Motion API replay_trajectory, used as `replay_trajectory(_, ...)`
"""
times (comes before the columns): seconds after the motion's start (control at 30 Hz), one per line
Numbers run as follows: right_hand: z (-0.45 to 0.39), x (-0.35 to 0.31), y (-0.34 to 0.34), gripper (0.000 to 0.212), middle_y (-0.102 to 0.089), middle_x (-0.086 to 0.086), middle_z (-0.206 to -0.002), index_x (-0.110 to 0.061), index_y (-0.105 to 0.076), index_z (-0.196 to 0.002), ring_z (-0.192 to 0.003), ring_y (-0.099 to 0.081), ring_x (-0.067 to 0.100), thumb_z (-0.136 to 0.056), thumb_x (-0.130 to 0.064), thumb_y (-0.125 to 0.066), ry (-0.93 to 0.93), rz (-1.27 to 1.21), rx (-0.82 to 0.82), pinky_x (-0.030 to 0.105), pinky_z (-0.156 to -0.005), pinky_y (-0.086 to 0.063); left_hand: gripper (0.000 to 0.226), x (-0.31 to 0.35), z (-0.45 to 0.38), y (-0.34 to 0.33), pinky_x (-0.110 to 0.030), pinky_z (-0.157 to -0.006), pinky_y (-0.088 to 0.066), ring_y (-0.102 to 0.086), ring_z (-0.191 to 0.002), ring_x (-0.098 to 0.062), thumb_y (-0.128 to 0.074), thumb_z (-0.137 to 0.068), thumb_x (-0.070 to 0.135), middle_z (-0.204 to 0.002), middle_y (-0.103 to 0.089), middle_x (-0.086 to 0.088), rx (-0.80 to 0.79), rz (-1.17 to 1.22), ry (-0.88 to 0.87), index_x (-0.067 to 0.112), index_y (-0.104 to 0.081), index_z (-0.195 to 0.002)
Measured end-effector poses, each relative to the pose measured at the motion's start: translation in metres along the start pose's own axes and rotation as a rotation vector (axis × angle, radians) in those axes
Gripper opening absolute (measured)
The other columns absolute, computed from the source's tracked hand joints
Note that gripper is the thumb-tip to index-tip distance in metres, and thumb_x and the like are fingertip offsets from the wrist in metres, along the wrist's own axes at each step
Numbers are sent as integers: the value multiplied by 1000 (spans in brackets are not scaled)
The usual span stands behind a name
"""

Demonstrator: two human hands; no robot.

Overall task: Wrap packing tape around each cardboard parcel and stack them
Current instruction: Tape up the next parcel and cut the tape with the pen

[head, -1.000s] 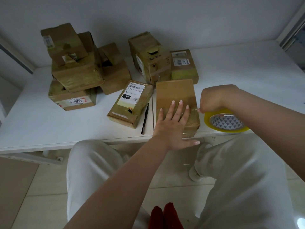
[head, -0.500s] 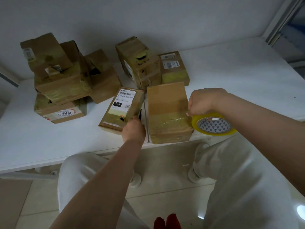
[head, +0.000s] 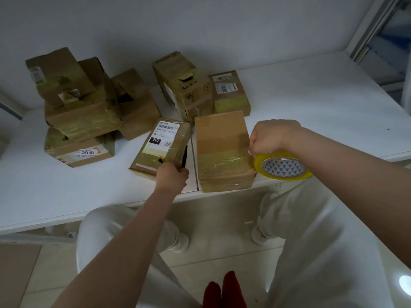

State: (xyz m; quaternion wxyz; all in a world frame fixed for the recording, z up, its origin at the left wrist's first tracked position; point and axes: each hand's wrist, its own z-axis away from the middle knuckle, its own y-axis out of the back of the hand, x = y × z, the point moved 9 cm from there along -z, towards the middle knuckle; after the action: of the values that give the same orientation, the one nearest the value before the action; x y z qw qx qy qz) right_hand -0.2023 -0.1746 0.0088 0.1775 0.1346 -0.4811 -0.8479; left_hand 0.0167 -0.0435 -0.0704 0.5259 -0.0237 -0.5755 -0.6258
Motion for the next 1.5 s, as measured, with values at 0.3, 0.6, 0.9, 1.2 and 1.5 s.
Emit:
replay_trajectory(0.3, 8, 6, 0, 25, -65, -5, -102, -26, -68, -104, -95, -59, 21, -87, -43, -58, -35, -51, 45, 32, -77, -42, 19, 35, 34, 29, -25, -55, -39, -46, -63, -12, -36, -105, 35, -75, -52, -1, -22, 346, -40, 23, -51, -103)
replay_trajectory(0.6, 10, 11, -1, 30, -65, -3, -108, -26, -67, -111, -98, -59, 23, -90, -45, -55, -52, -72, 85, 32, -75, -41, 32, 99, 51, -31, -23, -58, -38, -50, -62, -7, -40, -104, 27, -69, -56, 4, -432, -97, -372, 16, -64, -88)
replay_trajectory(0.9, 11, 12, 3, 28, -66, -3, -108, -27, -67, -111, -93, -59, 22, -91, -41, -53, -39, -47, 143, 32, -70, -41, 34, 122, 38, -69, -26, -64, -43, -54, -73, -18, -36, -105, 24, -96, -64, -15, -470, -458, -325, 2, -61, -100)
replay_trajectory(1.2, 13, 25, -7, 31, -68, -1, -103, -23, -70, -106, -92, -62, 23, -80, -40, -66, -89, -299, 84, 38, -84, -53, 29, 114, 36, -70, -29, -64, -39, -53, -83, -22, -34, -106, 28, -96, -61, -12, -439, -453, -341, 11, -56, -96)
replay_trajectory(1.5, 35, 70, -7, 25, -70, 12, -81, -7, -74, -97, -66, -70, 30, -83, -27, -74, -166, -621, 78, 37, -71, -58, 36, 112, 39, -64, -32, -71, -37, -57, -94, -26, -31, -105, 34, -102, -62, -10, -341, -447, -365, 11, -59, -106)
